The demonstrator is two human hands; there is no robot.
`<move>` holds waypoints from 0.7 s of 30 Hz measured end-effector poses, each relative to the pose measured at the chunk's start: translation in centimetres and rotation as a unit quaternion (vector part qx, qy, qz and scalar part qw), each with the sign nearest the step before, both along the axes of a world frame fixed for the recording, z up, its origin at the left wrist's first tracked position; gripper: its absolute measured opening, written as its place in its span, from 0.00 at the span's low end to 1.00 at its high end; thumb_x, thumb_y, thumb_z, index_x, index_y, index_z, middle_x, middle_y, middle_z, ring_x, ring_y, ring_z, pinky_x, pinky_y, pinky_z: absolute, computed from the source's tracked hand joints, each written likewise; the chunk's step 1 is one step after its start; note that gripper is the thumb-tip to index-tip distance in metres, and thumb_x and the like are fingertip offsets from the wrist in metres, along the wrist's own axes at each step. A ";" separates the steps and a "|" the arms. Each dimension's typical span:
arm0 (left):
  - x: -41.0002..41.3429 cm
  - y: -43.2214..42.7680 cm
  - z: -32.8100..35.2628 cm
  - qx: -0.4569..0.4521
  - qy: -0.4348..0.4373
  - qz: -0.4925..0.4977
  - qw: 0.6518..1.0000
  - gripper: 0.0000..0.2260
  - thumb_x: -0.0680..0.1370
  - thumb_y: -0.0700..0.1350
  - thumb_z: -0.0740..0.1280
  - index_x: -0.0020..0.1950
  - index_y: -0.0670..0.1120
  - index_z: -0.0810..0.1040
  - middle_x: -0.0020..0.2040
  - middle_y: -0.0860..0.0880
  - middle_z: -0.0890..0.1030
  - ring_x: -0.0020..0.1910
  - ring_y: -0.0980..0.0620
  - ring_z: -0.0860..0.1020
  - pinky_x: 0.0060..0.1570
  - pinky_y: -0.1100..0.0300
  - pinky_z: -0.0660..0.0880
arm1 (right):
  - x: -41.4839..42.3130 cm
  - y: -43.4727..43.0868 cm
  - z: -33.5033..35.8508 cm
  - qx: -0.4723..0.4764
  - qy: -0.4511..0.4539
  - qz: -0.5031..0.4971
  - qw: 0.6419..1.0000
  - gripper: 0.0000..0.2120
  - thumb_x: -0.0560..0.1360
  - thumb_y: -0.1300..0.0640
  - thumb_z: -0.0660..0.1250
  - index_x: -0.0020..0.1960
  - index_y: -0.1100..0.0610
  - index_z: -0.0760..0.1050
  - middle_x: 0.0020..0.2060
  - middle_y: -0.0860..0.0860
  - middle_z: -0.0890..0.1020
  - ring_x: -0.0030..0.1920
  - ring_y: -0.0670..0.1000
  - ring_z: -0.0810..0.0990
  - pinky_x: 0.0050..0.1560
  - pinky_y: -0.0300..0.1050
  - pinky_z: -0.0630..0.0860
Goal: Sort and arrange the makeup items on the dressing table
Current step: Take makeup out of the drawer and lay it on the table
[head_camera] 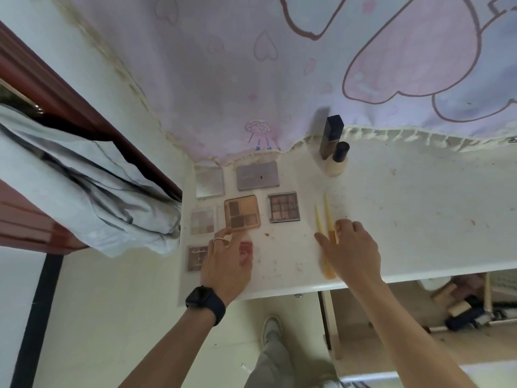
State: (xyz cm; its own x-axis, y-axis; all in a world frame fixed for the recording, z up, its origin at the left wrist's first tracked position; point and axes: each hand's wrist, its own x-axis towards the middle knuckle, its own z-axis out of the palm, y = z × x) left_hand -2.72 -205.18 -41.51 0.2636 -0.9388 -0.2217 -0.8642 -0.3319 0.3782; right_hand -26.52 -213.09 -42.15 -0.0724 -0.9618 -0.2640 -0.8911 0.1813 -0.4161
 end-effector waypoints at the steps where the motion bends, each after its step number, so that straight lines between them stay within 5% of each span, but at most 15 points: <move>1: 0.0 0.1 -0.1 0.000 -0.013 -0.013 1.000 0.20 0.77 0.53 0.66 0.69 0.57 0.70 0.71 0.51 0.66 0.62 0.47 0.70 0.57 0.52 0.76 | -0.1 0.3 0.1 -0.001 0.017 0.012 1.000 0.25 0.76 0.39 0.67 0.65 0.55 0.74 0.56 0.52 0.78 0.55 0.57 0.77 0.48 0.50 0.73; 4: 0.2 0.6 -0.8 0.029 -0.024 -0.038 0.999 0.20 0.77 0.56 0.65 0.68 0.56 0.69 0.70 0.51 0.66 0.64 0.46 0.69 0.61 0.52 0.74 | -0.1 1.4 0.1 0.001 0.023 0.040 0.999 0.25 0.78 0.43 0.66 0.71 0.55 0.70 0.61 0.53 0.75 0.58 0.57 0.75 0.49 0.50 0.74; 8: 0.3 0.8 -1.3 0.023 -0.032 -0.045 0.998 0.22 0.78 0.54 0.65 0.72 0.52 0.68 0.70 0.48 0.67 0.64 0.44 0.68 0.65 0.52 0.70 | 0.0 2.2 -0.4 -0.037 0.007 0.057 0.998 0.15 0.81 0.49 0.64 0.61 0.57 0.76 0.48 0.53 0.78 0.43 0.54 0.75 0.40 0.45 0.73; 13: 0.2 0.8 -1.1 0.027 -0.042 -0.046 0.998 0.23 0.79 0.55 0.64 0.72 0.52 0.68 0.70 0.48 0.67 0.65 0.45 0.68 0.64 0.51 0.71 | 0.8 1.7 -0.5 -0.056 -0.009 0.045 0.997 0.14 0.81 0.48 0.64 0.58 0.58 0.76 0.46 0.53 0.77 0.41 0.54 0.73 0.38 0.46 0.72; 18: 0.0 0.8 -0.5 0.052 -0.060 -0.055 0.995 0.25 0.78 0.57 0.64 0.74 0.54 0.64 0.73 0.49 0.65 0.67 0.44 0.67 0.65 0.50 0.71 | 0.8 1.5 -0.6 -0.047 -0.006 0.041 0.998 0.19 0.81 0.43 0.63 0.60 0.58 0.76 0.49 0.54 0.77 0.46 0.54 0.74 0.40 0.46 0.73; 21: -0.6 1.2 0.3 0.030 -0.084 -0.059 0.994 0.28 0.77 0.57 0.66 0.76 0.53 0.63 0.74 0.47 0.65 0.70 0.42 0.67 0.66 0.47 0.71 | 0.3 1.7 -0.1 -0.025 -0.039 0.031 0.998 0.28 0.79 0.36 0.62 0.67 0.57 0.73 0.58 0.54 0.77 0.57 0.56 0.74 0.51 0.49 0.76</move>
